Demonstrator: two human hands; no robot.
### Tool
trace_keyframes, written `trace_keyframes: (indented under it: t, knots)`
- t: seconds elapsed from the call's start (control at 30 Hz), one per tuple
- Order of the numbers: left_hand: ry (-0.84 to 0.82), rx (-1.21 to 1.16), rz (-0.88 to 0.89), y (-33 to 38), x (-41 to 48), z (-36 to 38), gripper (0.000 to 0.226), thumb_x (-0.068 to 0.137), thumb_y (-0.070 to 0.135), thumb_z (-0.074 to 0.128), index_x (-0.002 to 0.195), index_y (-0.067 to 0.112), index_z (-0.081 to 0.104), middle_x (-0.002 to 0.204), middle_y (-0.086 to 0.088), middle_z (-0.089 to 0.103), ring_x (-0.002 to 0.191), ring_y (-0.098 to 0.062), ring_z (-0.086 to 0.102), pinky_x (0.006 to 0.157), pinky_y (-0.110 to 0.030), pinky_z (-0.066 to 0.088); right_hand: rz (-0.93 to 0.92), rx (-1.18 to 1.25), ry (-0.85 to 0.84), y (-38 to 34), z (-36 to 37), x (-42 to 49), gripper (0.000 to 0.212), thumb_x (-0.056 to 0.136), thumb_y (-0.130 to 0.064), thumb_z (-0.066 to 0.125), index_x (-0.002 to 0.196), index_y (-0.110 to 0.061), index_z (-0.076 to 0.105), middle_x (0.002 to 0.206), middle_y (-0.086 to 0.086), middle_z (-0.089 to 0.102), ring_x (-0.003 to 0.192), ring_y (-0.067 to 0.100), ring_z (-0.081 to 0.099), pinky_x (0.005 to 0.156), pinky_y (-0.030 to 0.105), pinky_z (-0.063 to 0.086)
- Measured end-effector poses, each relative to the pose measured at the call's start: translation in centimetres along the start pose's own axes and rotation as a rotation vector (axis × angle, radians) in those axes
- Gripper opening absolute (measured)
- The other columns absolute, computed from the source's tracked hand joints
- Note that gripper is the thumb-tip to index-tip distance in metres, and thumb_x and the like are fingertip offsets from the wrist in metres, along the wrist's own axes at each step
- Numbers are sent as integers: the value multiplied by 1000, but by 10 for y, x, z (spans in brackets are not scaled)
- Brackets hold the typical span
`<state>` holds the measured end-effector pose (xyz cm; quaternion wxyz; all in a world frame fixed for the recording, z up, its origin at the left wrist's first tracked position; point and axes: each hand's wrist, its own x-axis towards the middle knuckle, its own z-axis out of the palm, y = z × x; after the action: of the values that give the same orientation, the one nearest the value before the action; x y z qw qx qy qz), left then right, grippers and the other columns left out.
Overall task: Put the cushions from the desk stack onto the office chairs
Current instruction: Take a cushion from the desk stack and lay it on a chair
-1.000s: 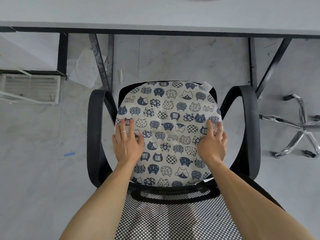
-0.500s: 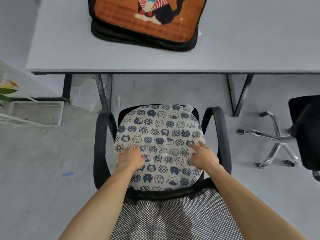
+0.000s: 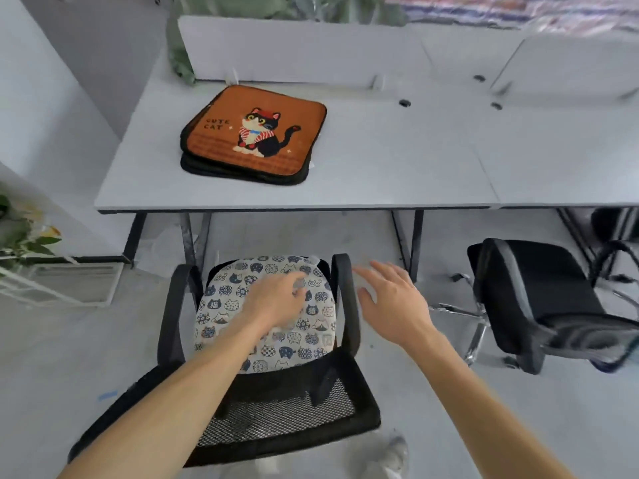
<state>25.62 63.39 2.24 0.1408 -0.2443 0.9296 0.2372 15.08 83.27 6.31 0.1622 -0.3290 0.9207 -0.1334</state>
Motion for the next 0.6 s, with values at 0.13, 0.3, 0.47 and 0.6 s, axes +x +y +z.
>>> trace_keyframes:
  t: [0.13, 0.3, 0.47, 0.6]
  knots:
    - [255, 76, -13, 66, -8, -28, 45, 102, 37, 45, 146, 32, 47, 155, 3, 43, 140, -17, 43, 113, -41, 35, -147, 49, 176, 41, -51, -16, 41, 102, -29, 50, 143, -30, 56, 147, -3, 55, 144, 25, 35, 113, 42, 39]
    - [362, 62, -131, 131, -25, -44, 49, 100, 43, 45, 149, 35, 43, 162, 1, 30, 144, -22, 36, 114, -42, 34, -235, 39, 221, 96, -106, -31, 43, 103, -38, 50, 145, -32, 54, 148, -7, 54, 147, 25, 30, 119, 38, 31]
    - [452, 63, -187, 169, -36, -60, 50, 99, 44, 46, 149, 37, 42, 161, 1, 29, 145, -22, 32, 111, -42, 38, -260, 34, 214, 130, -160, -29, 44, 104, -47, 44, 147, -41, 47, 153, -16, 45, 151, 20, 19, 120, 37, 27]
    - [524, 144, -227, 181, -32, -83, 52, 96, 45, 46, 148, 36, 43, 160, -3, 33, 143, -23, 35, 112, -45, 37, -302, 41, 224, 140, -200, -12, 43, 103, -49, 43, 145, -43, 49, 154, -14, 44, 152, 19, 16, 121, 40, 26]
